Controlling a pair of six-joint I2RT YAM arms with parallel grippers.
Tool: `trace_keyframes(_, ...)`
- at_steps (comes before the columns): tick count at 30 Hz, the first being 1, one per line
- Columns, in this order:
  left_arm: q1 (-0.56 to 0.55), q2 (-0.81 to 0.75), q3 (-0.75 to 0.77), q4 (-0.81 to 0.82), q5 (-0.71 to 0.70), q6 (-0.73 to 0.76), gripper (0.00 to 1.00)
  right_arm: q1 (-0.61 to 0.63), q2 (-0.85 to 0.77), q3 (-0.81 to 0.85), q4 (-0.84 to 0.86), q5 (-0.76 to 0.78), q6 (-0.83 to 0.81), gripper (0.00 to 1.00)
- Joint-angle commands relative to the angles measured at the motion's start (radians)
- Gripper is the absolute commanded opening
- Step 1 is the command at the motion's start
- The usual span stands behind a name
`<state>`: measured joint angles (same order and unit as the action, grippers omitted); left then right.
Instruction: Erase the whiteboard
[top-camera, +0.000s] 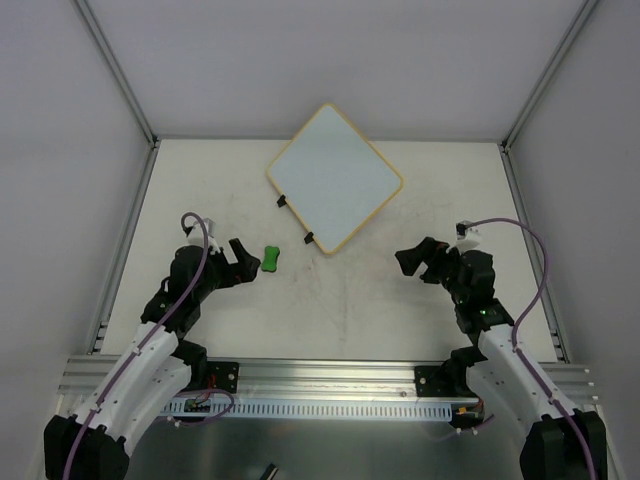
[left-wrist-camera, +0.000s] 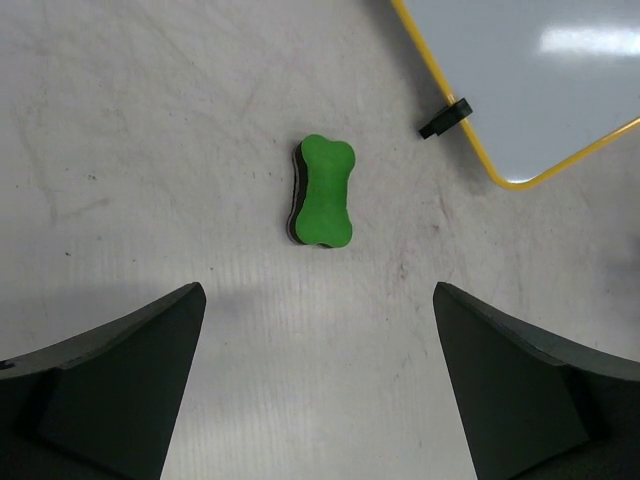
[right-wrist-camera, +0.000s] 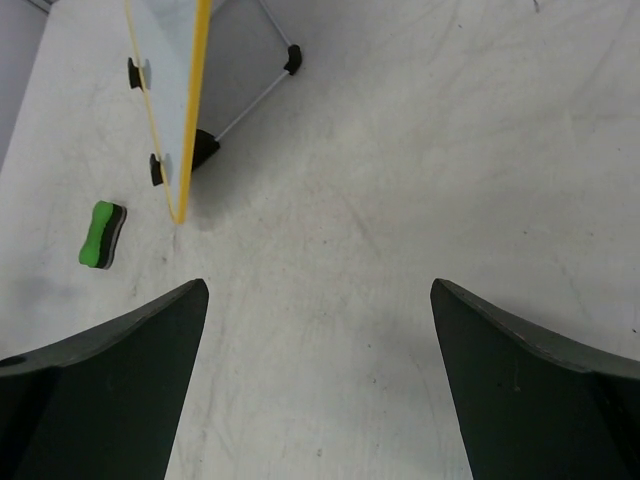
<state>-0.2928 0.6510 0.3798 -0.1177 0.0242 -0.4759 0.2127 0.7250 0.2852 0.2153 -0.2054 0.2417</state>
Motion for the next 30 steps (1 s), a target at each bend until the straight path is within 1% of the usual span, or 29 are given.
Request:
trace_keyframes(1,0.003,-0.074,-0.033,0.003,-0.007,0.037,0.99,0.002,-0.053,-0.032,-0.051,0.054,-0.059,0.99)
trace_keyframes(6,0.003,-0.149,-0.107,0.027,-0.053,0.031,0.99,0.002,-0.065,-0.069,-0.033,0.08,-0.073,0.99)
trace_keyframes(8,0.003,-0.162,-0.113,0.036,-0.061,0.026,0.99,0.002,-0.065,-0.081,-0.004,0.08,-0.062,0.99)
trace_keyframes(19,0.001,-0.073,-0.102,0.075,-0.061,0.025,0.99,0.002,-0.087,-0.083,-0.016,0.095,-0.067,0.99)
trace_keyframes(30,0.001,-0.076,-0.107,0.075,-0.06,0.023,0.99,0.001,-0.11,-0.083,-0.028,0.086,-0.07,1.0)
